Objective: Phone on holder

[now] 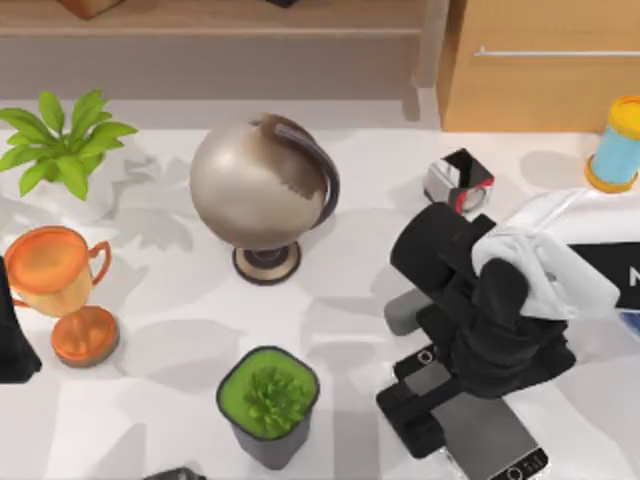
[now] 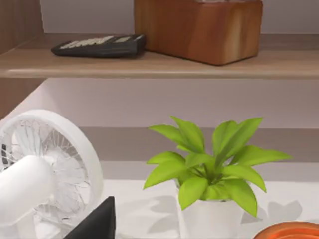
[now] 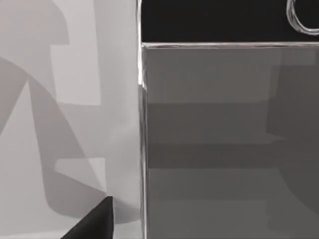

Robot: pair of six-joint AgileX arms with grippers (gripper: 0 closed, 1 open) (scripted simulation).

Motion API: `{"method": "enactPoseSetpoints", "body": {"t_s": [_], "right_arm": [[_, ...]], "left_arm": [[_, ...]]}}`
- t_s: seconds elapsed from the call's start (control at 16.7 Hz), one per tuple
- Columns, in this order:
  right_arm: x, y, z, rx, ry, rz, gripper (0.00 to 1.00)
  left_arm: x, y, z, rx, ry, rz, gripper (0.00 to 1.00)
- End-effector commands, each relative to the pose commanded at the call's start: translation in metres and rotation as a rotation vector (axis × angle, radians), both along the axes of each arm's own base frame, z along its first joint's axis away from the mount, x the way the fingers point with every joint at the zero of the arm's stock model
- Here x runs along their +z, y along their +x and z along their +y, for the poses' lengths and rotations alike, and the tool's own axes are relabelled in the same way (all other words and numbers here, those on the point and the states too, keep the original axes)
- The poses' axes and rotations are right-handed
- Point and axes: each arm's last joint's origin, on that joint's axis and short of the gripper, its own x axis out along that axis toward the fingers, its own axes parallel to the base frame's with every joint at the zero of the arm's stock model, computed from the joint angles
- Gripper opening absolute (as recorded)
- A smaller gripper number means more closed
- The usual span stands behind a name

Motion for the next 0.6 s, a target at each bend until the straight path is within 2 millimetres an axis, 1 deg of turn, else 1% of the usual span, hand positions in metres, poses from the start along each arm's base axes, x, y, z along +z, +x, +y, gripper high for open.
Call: {"method": "enactPoseSetpoints", "body": {"t_s": [0.6], "right_arm": [[0.0, 0.0, 0.0, 0.0, 0.0, 0.0, 0.02]], "left_arm": [[0.0, 0.0, 0.0, 0.0, 0.0, 0.0, 1.0]]}}
